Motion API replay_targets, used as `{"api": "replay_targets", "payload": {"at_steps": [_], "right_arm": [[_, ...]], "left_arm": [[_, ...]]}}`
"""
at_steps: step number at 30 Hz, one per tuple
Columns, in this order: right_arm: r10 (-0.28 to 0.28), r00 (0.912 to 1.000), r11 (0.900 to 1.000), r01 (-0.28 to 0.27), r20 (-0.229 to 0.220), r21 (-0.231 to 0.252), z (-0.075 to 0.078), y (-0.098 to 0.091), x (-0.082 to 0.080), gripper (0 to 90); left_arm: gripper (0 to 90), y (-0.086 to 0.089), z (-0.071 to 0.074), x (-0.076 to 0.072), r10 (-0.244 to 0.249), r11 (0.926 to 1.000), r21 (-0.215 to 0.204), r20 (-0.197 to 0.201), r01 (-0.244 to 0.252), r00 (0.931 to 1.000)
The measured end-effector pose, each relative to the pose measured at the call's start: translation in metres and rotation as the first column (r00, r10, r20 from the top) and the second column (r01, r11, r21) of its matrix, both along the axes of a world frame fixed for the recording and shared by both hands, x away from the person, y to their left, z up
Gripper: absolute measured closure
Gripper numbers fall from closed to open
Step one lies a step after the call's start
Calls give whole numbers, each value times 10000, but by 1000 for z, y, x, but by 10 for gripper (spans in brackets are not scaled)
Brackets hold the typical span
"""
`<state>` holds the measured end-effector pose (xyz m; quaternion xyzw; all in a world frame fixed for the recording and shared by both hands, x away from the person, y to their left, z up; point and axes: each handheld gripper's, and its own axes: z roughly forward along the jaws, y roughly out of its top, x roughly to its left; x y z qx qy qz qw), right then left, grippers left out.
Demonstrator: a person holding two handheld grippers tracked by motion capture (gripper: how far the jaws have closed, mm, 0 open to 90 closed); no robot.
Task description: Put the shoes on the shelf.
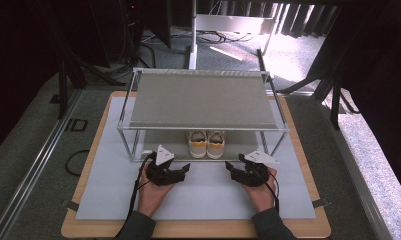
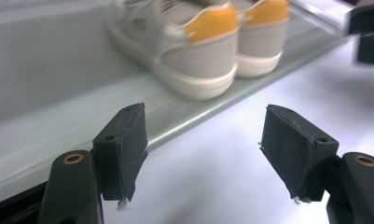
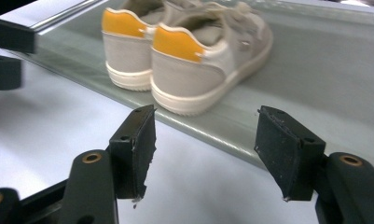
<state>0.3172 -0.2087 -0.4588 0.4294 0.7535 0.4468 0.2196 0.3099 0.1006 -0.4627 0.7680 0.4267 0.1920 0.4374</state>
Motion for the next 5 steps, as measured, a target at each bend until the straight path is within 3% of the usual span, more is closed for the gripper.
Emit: {"api": "replay_targets", "payload": {"at_steps": [2, 4, 5], "right_arm": [[-105, 9999, 9999, 105, -23, -42, 0, -7, -3, 378], [-254, 9997, 9996, 254, -4, -80, -1, -16, -6, 377], [-335, 9994, 9994, 335, -27, -86, -1, -20, -7, 377]], "left_arm": [[308, 8, -1, -3, 89, 10000, 35, -118, -89, 9999], [308, 15, -2, -6, 182, 9982, 564, -19, -181, 9998], [308, 15, -2, -6, 182, 9982, 564, -19, -181, 9998]]}}
